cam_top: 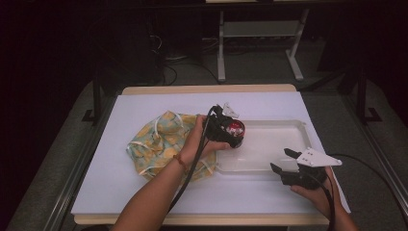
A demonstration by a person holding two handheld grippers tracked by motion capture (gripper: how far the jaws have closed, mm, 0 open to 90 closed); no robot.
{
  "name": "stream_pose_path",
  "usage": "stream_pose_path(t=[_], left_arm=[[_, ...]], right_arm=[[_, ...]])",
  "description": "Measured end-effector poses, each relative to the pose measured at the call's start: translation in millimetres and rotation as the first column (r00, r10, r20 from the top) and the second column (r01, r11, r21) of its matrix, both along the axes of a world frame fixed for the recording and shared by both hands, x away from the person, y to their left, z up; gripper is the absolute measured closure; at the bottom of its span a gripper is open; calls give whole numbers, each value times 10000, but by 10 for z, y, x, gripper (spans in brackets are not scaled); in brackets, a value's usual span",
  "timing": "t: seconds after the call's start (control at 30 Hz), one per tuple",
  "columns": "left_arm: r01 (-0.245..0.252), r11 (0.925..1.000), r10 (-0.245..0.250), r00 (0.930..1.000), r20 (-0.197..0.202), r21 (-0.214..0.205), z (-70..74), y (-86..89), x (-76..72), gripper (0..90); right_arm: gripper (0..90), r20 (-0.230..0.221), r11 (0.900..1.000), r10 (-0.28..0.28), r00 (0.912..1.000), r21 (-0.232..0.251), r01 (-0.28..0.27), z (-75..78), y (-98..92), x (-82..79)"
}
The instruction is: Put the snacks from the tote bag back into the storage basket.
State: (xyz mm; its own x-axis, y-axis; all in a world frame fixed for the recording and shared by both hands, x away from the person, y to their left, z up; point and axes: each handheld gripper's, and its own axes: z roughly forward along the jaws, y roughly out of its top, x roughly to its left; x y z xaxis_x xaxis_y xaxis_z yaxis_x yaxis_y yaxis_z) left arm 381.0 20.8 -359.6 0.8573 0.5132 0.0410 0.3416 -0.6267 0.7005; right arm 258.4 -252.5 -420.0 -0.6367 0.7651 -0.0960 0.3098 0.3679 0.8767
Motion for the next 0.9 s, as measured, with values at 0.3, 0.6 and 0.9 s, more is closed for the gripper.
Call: stream_pose_path(t=[0.3,0.6,0.9], left_arm=[[44,10000,-43,9999,-102,73,-77,-86,14,257],[61,9997,-56,9998,-211,222,-138,-153,54,257],[9,9995,2,9993,-361,305,-215,-208,64,256]], right_arm=[[286,10,10000,18,10000,-25,-18,2,-4,-22],[287,80,10000,-54,10000,-2,54,17,-26,-57],[287,55,10000,-53,10000,-29,53,10,-28,-52]])
